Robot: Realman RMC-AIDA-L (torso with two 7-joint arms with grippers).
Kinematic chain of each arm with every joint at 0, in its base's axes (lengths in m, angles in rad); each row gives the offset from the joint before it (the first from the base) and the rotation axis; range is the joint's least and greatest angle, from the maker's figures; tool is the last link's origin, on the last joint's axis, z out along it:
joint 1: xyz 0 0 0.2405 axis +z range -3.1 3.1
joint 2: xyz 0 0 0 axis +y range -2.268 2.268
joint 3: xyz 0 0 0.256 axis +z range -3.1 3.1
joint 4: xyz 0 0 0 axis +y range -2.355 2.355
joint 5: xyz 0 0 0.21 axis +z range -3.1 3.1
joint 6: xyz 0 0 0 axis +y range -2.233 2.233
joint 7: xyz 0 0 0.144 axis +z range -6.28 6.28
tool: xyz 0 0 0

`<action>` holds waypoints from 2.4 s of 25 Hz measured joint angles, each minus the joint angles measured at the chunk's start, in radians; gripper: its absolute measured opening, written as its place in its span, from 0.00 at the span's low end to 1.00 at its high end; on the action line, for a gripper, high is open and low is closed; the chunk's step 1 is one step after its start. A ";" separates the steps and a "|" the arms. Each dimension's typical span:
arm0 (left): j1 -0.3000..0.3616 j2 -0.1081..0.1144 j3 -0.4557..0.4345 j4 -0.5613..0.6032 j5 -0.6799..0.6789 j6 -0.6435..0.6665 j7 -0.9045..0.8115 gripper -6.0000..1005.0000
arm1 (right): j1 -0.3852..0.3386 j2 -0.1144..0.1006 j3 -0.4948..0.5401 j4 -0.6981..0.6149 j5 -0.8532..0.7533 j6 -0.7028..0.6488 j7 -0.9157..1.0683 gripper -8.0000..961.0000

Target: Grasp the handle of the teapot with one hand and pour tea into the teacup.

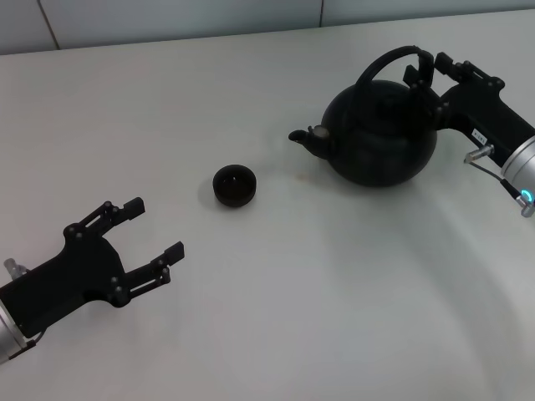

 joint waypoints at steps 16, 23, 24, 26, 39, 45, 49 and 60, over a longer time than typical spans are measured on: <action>0.001 0.000 0.000 0.003 0.000 0.003 0.001 0.86 | -0.044 -0.001 0.008 0.004 0.004 -0.102 -0.012 0.65; 0.001 0.001 0.000 0.003 0.000 0.004 0.004 0.86 | -0.150 -0.005 -0.033 -0.062 -0.016 -0.342 0.069 0.68; 0.001 0.001 0.000 0.003 0.000 0.004 0.004 0.86 | -0.150 -0.005 -0.033 -0.062 -0.016 -0.342 0.069 0.68; 0.001 0.001 0.001 0.003 0.000 0.006 0.005 0.86 | -0.176 -0.010 -0.096 -0.127 -0.016 -0.418 0.152 0.69; -0.004 0.004 0.002 0.007 0.000 0.007 0.004 0.86 | -0.185 -0.071 -0.484 -0.307 -0.018 -0.546 0.397 0.81; -0.013 0.006 0.004 0.008 0.004 0.007 -0.002 0.86 | -0.168 -0.145 -0.631 -0.336 -0.024 -0.592 0.452 0.84; -0.025 0.007 0.008 0.008 0.006 0.007 -0.006 0.86 | -0.153 -0.156 -0.642 -0.382 -0.077 -0.589 0.495 0.84; -0.029 0.008 0.010 0.008 0.009 0.009 -0.016 0.86 | -0.156 -0.157 -0.644 -0.388 -0.147 -0.558 0.494 0.84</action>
